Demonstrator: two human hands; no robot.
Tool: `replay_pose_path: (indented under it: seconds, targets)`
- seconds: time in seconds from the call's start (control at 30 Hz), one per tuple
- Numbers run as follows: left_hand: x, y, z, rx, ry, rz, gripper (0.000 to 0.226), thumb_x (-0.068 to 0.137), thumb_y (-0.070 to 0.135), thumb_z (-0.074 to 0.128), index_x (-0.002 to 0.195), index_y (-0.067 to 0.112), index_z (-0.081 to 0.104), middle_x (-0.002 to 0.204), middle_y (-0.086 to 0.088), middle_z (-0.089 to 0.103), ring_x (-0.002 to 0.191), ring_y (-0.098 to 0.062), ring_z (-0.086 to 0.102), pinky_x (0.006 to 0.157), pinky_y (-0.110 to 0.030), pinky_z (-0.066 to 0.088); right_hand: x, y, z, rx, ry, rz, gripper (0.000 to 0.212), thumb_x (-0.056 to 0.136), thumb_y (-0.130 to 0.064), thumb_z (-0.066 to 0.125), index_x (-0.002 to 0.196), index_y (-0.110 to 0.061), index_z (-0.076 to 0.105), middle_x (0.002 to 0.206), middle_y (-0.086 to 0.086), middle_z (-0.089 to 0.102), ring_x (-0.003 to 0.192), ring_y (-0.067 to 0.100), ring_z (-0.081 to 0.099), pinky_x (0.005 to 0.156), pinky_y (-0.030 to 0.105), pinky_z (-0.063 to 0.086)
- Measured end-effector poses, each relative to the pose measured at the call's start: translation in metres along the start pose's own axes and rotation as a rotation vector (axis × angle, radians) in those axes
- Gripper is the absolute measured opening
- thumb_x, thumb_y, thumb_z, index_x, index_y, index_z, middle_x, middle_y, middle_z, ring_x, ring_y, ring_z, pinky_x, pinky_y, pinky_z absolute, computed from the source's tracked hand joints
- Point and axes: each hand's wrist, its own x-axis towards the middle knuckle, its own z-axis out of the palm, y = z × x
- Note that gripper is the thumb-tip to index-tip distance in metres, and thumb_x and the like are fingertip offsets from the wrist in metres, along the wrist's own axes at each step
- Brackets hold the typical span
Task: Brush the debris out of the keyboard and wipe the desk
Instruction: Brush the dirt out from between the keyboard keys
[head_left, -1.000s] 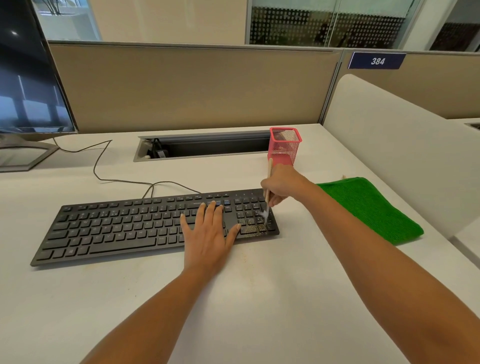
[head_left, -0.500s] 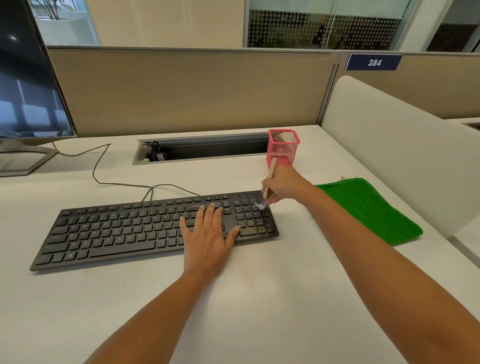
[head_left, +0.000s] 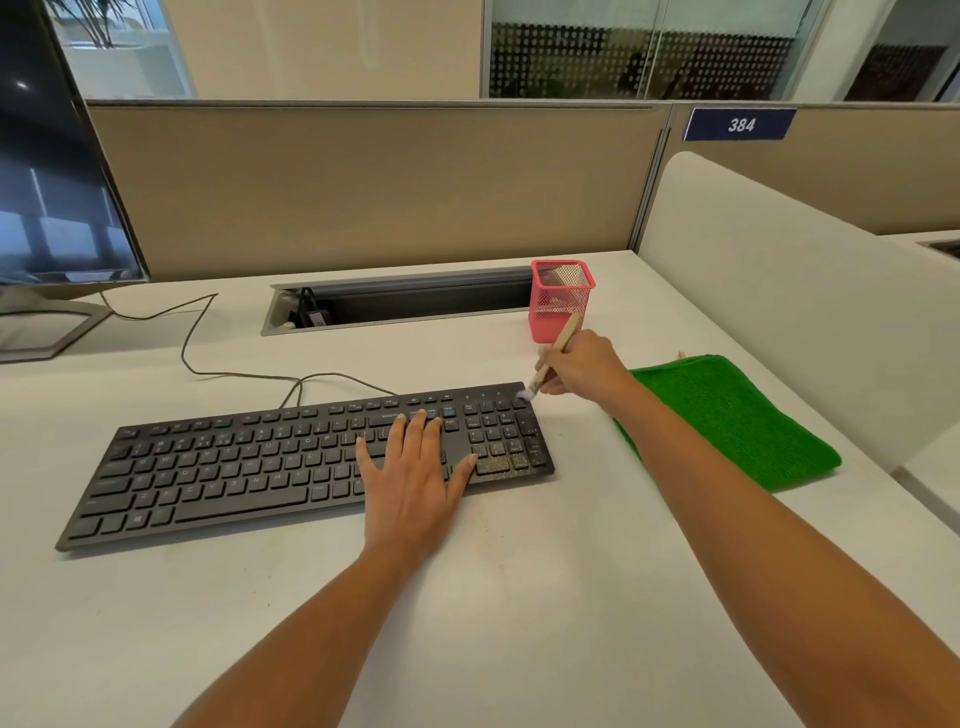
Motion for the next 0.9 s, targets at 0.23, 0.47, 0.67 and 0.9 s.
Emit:
replay_pose_path:
  seconds: [0.23, 0.47, 0.67, 0.9]
  targets:
    - [0.0, 0.0, -0.001, -0.035, 0.009, 0.003, 0.109, 0.074, 0.072, -0.028, 0.144, 0.018, 0.036, 0.152, 0.0, 0.033, 0.143, -0.02, 0.023, 0.112, -0.057, 0.012, -0.021, -0.002, -0.019, -0.157, -0.339, 0.17, 0.023, 0.09, -0.004, 0.047, 0.082, 0.011, 0.063, 0.054, 0.012, 0.066, 0.044, 0.018, 0.065, 0.055, 0.022, 0.057]
    - [0.0, -0.001, 0.001, -0.029, 0.005, 0.006, 0.101, 0.08, 0.071, -0.018, 0.14, 0.016, 0.042, 0.148, -0.002, 0.039, 0.141, -0.022, 0.029, 0.11, -0.059, 0.017, -0.006, 0.008, -0.01, 0.131, 0.073, 0.002, 0.025, 0.095, -0.016, 0.051, 0.1, 0.004, 0.066, 0.097, 0.019, 0.068, 0.065, 0.021, 0.064, 0.072, 0.025, 0.054]
    - [0.001, -0.002, 0.002, -0.027, 0.016, 0.01, 0.098, 0.081, 0.071, -0.015, 0.141, 0.017, 0.041, 0.149, -0.001, 0.038, 0.141, -0.021, 0.028, 0.11, -0.059, 0.016, -0.01, 0.014, -0.007, 0.058, -0.079, 0.016, 0.023, 0.095, -0.013, 0.049, 0.089, 0.003, 0.065, 0.092, 0.022, 0.068, 0.061, 0.02, 0.064, 0.069, 0.026, 0.057]
    - [0.0, -0.001, 0.002, -0.019, 0.018, 0.01, 0.1, 0.079, 0.071, -0.018, 0.143, 0.018, 0.038, 0.151, 0.0, 0.035, 0.142, -0.02, 0.025, 0.111, -0.058, 0.015, -0.023, 0.007, -0.022, -0.108, -0.348, 0.149, 0.025, 0.09, -0.006, 0.046, 0.079, 0.008, 0.064, 0.067, 0.018, 0.068, 0.052, 0.021, 0.067, 0.058, 0.024, 0.058]
